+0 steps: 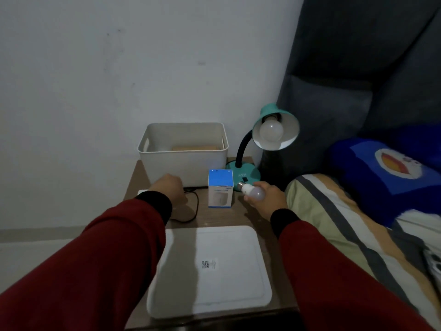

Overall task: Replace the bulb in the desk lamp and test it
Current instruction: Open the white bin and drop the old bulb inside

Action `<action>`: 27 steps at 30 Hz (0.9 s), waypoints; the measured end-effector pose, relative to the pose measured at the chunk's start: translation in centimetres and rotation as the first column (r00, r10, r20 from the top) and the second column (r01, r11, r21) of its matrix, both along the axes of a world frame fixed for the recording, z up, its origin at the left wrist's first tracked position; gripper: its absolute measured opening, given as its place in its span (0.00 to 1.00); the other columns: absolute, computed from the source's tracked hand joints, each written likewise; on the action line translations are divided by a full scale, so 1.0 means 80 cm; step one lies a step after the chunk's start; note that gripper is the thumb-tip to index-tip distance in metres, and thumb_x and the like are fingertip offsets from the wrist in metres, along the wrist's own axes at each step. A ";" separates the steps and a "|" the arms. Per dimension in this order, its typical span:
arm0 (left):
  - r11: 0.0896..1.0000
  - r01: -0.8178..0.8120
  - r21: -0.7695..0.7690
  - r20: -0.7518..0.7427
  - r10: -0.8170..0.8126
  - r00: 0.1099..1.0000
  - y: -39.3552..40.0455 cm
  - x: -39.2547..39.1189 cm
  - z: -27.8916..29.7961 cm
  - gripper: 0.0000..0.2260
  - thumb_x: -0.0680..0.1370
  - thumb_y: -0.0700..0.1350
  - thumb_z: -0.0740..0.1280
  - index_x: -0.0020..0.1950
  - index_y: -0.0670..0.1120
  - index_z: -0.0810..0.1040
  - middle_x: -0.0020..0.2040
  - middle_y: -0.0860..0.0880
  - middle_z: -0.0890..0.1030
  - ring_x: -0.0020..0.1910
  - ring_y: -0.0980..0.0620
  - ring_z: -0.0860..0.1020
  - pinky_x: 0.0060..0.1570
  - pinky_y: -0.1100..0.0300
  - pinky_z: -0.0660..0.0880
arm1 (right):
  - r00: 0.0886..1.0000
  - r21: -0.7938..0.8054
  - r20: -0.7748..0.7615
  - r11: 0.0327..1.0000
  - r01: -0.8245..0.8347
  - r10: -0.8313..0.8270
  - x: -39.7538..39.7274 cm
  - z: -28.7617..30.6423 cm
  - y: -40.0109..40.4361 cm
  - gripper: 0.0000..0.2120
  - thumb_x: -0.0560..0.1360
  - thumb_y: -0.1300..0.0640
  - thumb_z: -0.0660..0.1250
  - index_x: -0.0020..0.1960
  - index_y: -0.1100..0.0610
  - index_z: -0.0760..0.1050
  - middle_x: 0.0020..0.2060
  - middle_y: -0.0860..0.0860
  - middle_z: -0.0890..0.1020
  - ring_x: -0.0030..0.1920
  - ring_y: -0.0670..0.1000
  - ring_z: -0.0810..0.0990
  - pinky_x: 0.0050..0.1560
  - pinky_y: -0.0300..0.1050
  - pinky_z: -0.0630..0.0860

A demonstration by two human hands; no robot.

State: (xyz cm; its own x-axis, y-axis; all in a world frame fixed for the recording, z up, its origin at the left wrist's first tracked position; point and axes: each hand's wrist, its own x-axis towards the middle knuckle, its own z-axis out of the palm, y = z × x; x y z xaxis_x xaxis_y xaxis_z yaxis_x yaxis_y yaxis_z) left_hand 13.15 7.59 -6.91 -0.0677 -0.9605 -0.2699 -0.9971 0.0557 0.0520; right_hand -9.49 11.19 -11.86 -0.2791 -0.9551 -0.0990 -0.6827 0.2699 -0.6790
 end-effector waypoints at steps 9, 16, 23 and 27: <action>0.989 -0.002 -0.148 -0.060 -0.007 0.998 -0.012 0.023 0.098 0.18 0.78 0.47 0.64 0.63 0.37 0.73 0.63 0.40 0.75 0.61 0.43 0.75 0.57 0.56 0.74 | 0.987 -0.111 -0.120 0.986 -0.124 0.111 0.036 0.129 -0.011 0.22 0.70 0.52 0.72 0.63 0.56 0.75 0.59 0.56 0.79 0.59 0.55 0.77 0.58 0.44 0.71; 0.978 -0.072 -0.194 -0.118 0.050 0.992 -0.082 0.040 0.124 0.17 0.77 0.46 0.64 0.63 0.39 0.73 0.61 0.41 0.75 0.58 0.45 0.77 0.51 0.59 0.74 | 0.963 -0.111 -0.185 0.969 -0.221 0.198 0.079 0.173 -0.091 0.23 0.69 0.51 0.71 0.63 0.54 0.74 0.58 0.57 0.80 0.56 0.55 0.77 0.55 0.45 0.74; 0.991 -0.061 -0.117 -0.091 0.051 0.995 -0.184 0.053 0.081 0.17 0.76 0.46 0.65 0.62 0.40 0.74 0.61 0.42 0.76 0.59 0.45 0.76 0.52 0.60 0.74 | 0.945 -0.013 -0.188 0.961 -0.275 0.267 0.110 0.131 -0.196 0.23 0.69 0.50 0.72 0.63 0.53 0.75 0.59 0.55 0.80 0.59 0.55 0.77 0.56 0.41 0.72; 0.995 0.021 -0.102 -0.010 -0.022 1.000 -0.227 0.057 0.043 0.17 0.77 0.49 0.62 0.63 0.42 0.74 0.63 0.43 0.77 0.64 0.47 0.74 0.65 0.61 0.68 | 0.953 0.055 -0.130 0.962 -0.269 0.274 0.116 0.086 -0.244 0.22 0.70 0.54 0.73 0.62 0.54 0.75 0.58 0.55 0.79 0.47 0.50 0.76 0.32 0.23 0.69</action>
